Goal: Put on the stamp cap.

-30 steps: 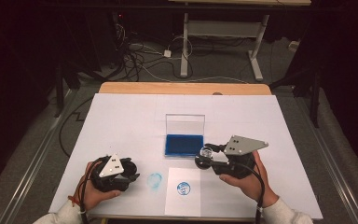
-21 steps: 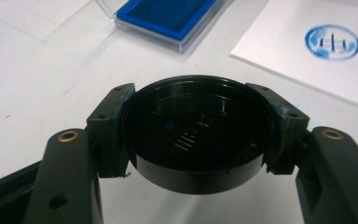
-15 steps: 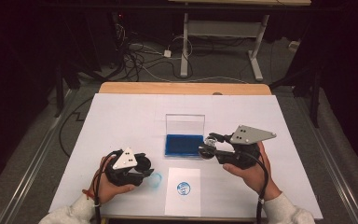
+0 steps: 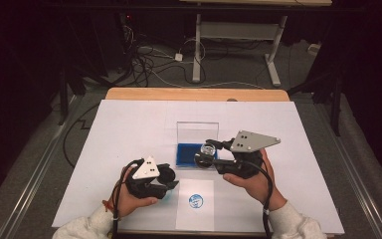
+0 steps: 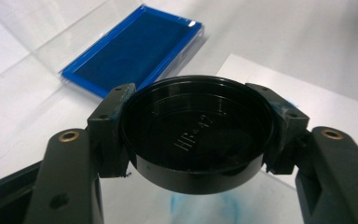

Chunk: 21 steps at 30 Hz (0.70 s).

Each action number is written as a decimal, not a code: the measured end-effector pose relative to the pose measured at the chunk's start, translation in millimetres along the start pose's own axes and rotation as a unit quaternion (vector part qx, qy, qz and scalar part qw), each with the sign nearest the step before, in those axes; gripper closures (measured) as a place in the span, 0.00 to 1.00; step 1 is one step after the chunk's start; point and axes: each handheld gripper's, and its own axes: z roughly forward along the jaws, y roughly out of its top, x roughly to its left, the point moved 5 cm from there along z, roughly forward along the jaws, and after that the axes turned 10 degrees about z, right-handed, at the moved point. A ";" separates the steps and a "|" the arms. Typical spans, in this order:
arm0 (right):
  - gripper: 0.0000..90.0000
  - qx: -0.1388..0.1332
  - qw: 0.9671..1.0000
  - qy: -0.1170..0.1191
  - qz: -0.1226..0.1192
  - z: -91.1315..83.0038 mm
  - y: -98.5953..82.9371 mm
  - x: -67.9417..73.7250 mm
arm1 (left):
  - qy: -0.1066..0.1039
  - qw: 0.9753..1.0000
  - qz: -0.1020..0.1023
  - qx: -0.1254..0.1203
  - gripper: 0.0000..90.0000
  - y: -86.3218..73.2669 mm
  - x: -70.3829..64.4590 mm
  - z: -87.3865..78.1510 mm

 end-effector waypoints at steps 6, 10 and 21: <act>0.63 0.001 1.000 0.014 -0.002 10.8 3.1 8.7 | 0.001 1.000 0.016 -0.006 0.41 6.6 -1.3 3.7; 0.63 0.001 0.999 0.032 0.002 17.4 3.3 16.5 | -0.004 1.000 0.024 -0.012 0.41 11.7 -5.8 6.4; 0.63 0.014 0.996 0.086 0.013 32.2 -4.4 38.3 | -0.023 0.998 0.045 -0.030 0.41 21.7 -20.0 8.6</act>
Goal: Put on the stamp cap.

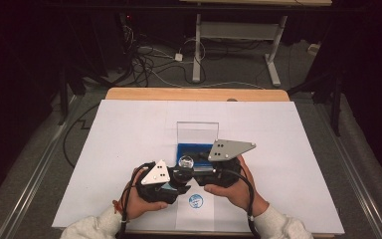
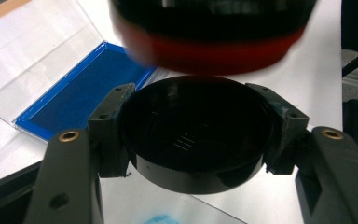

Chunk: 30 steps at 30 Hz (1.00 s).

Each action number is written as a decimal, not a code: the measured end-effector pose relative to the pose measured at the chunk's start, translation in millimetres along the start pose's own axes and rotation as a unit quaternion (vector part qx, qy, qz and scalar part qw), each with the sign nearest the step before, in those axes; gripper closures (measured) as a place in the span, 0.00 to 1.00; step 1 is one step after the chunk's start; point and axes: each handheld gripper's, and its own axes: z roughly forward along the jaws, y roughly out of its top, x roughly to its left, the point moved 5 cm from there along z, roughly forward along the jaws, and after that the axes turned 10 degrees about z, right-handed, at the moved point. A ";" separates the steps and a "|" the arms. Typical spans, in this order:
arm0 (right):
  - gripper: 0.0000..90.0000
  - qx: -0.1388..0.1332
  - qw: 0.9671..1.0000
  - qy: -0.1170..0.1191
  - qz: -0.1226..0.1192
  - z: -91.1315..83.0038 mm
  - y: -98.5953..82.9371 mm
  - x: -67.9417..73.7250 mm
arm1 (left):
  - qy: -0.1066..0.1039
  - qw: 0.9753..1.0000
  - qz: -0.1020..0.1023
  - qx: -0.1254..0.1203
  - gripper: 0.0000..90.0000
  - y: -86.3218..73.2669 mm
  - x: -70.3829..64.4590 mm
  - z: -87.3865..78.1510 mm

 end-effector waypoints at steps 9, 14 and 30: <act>0.63 0.014 1.000 0.006 0.005 8.1 -7.3 0.7 | 0.003 1.000 0.009 -0.004 0.41 3.1 -2.0 -0.6; 0.63 0.020 1.000 0.007 0.008 11.0 -10.5 0.2 | 0.010 1.000 0.018 -0.002 0.41 4.0 -2.4 -0.9; 0.63 -0.012 0.999 0.031 0.026 9.3 -11.0 -1.4 | 0.007 1.000 0.016 -0.025 0.40 5.0 -2.2 -5.1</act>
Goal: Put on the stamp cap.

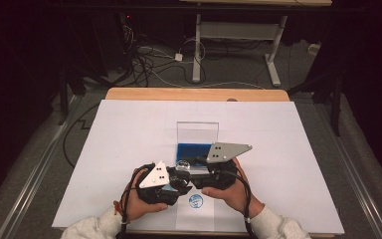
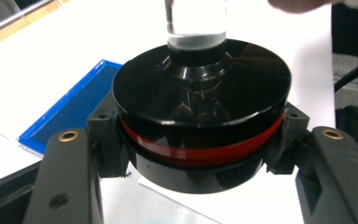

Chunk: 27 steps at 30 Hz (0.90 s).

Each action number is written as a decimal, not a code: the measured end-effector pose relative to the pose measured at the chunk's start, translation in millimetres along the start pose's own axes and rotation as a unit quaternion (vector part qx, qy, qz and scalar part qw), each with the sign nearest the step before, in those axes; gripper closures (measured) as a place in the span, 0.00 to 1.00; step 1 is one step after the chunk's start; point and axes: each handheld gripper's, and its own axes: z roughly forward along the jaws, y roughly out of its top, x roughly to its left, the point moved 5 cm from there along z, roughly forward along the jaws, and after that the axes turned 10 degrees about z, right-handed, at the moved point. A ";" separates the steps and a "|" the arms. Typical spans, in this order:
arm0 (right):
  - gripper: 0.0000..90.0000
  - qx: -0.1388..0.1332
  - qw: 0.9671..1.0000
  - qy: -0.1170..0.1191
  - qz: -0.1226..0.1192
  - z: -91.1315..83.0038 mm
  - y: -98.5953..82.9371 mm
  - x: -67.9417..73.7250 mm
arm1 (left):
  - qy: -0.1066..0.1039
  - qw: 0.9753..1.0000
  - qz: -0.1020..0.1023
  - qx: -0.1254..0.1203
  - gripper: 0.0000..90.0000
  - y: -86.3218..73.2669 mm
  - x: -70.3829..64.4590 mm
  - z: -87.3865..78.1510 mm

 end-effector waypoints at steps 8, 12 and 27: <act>0.63 -0.009 1.000 -0.002 -0.014 -1.3 -1.1 0.7 | -0.009 1.000 -0.004 -0.010 0.40 0.4 0.3 -1.2; 0.63 -0.006 1.000 -0.001 -0.023 -1.1 -3.6 -0.1 | -0.001 1.000 -0.012 -0.004 0.40 -2.0 3.0 -2.8; 0.63 0.011 1.000 -0.017 -0.007 3.0 -8.8 -0.6 | 0.012 1.000 0.006 0.024 0.40 -6.3 1.6 -1.3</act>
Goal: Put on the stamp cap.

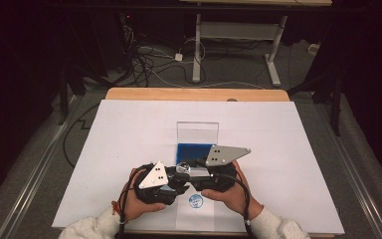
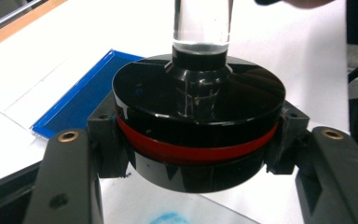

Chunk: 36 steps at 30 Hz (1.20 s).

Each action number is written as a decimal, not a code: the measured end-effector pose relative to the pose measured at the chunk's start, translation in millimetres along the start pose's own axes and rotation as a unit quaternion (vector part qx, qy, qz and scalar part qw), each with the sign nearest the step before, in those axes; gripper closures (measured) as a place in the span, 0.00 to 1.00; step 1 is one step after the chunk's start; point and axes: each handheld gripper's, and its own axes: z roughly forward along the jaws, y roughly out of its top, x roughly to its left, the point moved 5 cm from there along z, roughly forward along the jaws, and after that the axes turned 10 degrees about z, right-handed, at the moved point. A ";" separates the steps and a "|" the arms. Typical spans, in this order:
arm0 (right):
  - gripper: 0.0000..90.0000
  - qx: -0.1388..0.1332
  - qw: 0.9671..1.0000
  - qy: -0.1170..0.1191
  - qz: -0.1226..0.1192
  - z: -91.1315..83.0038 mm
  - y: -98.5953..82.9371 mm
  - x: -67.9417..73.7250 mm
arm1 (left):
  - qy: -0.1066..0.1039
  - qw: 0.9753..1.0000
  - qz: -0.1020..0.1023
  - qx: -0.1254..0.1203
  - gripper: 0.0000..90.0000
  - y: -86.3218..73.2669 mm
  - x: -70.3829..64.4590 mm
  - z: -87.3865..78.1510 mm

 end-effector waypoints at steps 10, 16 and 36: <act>0.63 0.015 1.000 -0.009 0.011 3.7 -3.5 0.0 | 0.003 1.000 0.003 0.021 0.40 -2.5 -1.9 1.1; 0.63 0.022 1.000 -0.012 0.016 6.0 -6.4 -0.5 | 0.001 0.999 0.007 0.032 0.40 -5.7 -1.7 2.7; 0.63 0.020 0.999 -0.003 0.043 10.0 -10.8 -4.8 | -0.001 0.999 0.006 0.041 0.40 -8.1 -2.9 3.0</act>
